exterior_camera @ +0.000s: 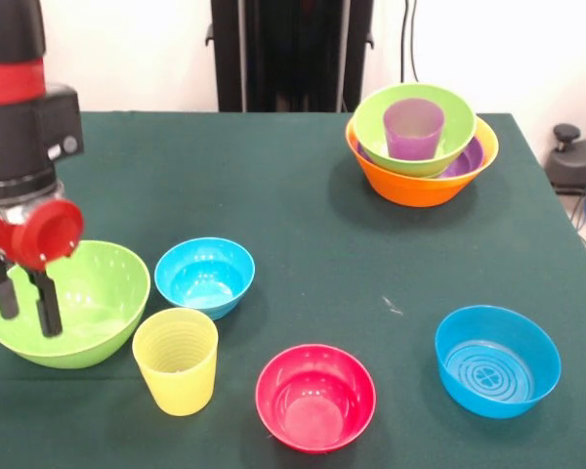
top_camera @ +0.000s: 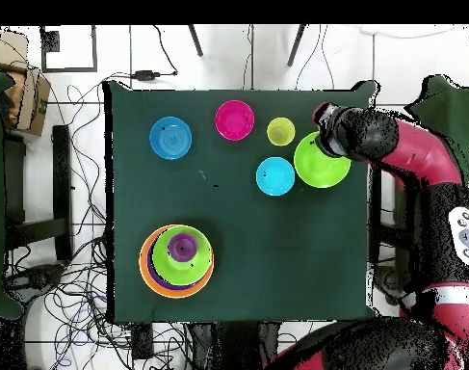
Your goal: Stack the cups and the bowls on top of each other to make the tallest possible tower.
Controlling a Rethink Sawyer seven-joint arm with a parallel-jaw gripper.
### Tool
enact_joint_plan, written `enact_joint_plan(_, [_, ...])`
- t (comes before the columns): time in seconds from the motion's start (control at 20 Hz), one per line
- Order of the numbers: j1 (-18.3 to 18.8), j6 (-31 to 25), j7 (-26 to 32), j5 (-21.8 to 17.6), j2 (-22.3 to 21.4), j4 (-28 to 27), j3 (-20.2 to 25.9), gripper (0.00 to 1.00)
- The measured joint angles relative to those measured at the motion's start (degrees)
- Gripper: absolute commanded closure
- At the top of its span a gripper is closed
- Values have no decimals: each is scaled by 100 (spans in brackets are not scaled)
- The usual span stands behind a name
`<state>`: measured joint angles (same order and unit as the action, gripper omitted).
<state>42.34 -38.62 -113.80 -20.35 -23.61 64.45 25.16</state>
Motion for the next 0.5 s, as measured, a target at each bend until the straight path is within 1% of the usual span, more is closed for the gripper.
enact_joint_plan(0.2, [1, 0, 0, -1, -261, 88, 1, 0])
enact_joint_plan(0.5, [20, 0, 0, -15, -348, 90, 7, 0])
